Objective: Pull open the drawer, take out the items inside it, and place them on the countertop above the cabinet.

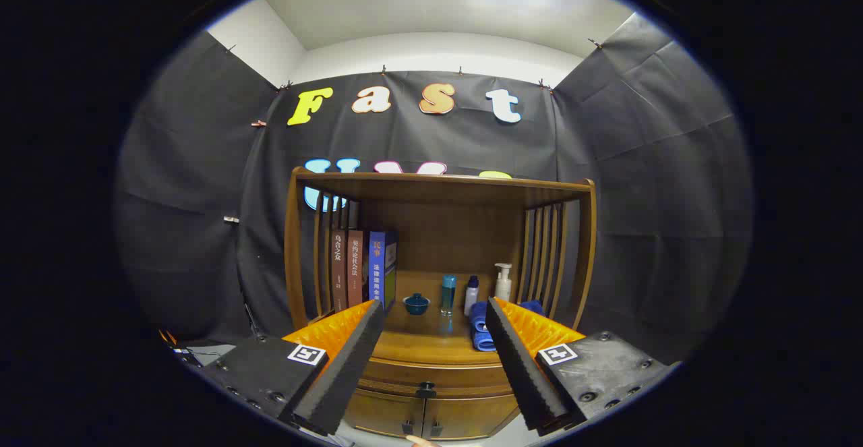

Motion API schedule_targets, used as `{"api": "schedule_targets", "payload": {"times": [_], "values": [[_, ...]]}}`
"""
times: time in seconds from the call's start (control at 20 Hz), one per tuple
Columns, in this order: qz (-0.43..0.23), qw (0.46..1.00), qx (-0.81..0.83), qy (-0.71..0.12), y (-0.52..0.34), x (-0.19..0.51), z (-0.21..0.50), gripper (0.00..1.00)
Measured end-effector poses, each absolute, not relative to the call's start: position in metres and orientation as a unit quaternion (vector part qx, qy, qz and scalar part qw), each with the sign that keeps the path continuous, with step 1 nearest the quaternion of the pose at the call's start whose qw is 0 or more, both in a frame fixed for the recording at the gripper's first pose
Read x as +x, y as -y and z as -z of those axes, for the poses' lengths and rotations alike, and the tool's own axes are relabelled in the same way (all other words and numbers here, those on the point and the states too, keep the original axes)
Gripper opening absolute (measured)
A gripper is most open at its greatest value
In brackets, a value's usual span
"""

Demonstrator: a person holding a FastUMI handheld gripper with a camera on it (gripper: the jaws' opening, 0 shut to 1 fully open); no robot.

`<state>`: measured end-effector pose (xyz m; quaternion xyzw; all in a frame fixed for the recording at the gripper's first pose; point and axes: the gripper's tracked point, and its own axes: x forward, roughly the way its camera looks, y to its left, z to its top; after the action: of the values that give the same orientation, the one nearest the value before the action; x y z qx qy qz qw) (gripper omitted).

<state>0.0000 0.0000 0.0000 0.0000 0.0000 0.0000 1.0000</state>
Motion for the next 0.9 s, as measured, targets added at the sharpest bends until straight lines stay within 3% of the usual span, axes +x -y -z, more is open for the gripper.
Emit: {"api": "schedule_targets", "payload": {"times": [0.9], "values": [[0.003,1.0,0.018,-0.011,0.006,-0.0057,0.0067,0.99]]}}
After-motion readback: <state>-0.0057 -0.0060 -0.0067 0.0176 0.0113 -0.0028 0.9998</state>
